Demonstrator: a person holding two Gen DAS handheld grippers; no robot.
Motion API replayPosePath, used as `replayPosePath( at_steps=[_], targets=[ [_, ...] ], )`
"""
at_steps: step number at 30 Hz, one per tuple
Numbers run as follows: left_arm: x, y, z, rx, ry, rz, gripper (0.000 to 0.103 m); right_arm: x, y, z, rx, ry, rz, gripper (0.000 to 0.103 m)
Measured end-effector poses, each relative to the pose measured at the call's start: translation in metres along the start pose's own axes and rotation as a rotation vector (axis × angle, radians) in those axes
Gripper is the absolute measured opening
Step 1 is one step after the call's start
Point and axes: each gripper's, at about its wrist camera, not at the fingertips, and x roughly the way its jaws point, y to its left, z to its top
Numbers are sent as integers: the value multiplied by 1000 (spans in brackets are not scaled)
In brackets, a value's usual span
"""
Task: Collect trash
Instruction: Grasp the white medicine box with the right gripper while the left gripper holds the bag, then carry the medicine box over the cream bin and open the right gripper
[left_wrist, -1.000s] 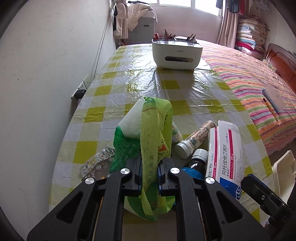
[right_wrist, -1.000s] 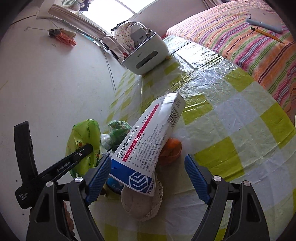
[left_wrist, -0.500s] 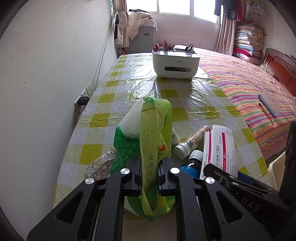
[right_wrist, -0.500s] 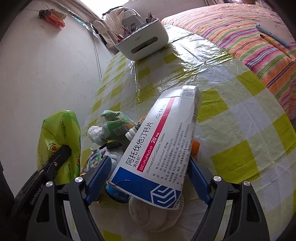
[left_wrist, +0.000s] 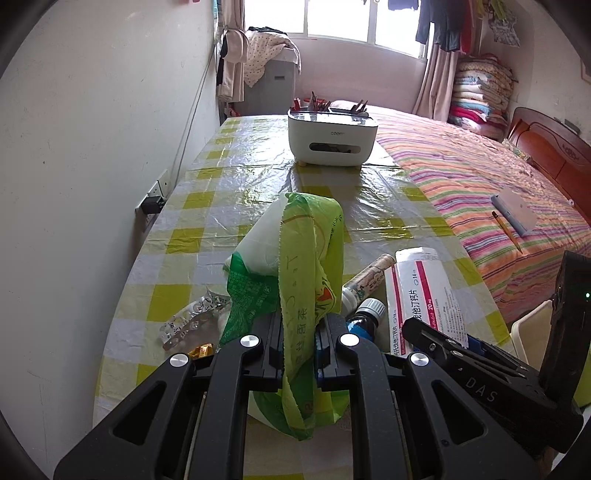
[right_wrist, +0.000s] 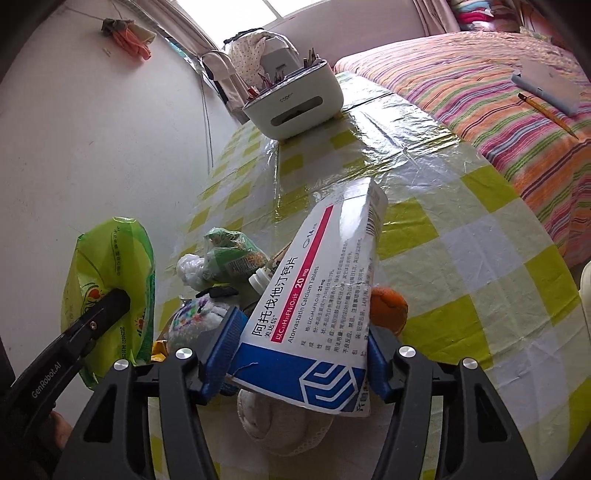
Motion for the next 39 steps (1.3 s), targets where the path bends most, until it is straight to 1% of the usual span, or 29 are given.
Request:
replayPosePath(
  at_steps=[2,5,9,12,15,16,22,25,27,33,35,39],
  targets=[
    [-5,-2,0,-6,-16,-28,10,-9,-7,1,5,-12,8,34],
    [-6,-6,0,-11,-14,-48,11,-14,-11,3,-25,-34,-24,32],
    [-2,-13,-2,-9,-2,-44,11,-18,-17,3,-22,-38,7,32],
    [-5,-19,-4,0,-12,-53,11,-30,-19,3,-34,-71,15,31],
    [-9,-25,-4,13,-38,-69,11,-45,-23,3,-39,-113,26,31],
    [-11,-26,-4,12,-43,-85,11,-49,-25,3,-36,-123,30,31],
    [-15,-37,-4,-20,-29,-242,10,-75,-47,3,-7,-177,37,31],
    [-15,-44,-4,-37,-16,-316,10,-86,-62,5,22,-202,25,31],
    [-15,-50,-5,-42,-12,-352,10,-93,-71,6,38,-223,17,31],
    [-17,-75,-8,-9,-13,-386,10,-117,-92,6,66,-293,-22,32],
    [-18,-86,-10,9,-17,-394,10,-126,-98,3,63,-322,-55,32],
    [-21,-108,-14,46,-20,-420,10,-144,-114,-6,85,-369,-85,32]
  ],
)
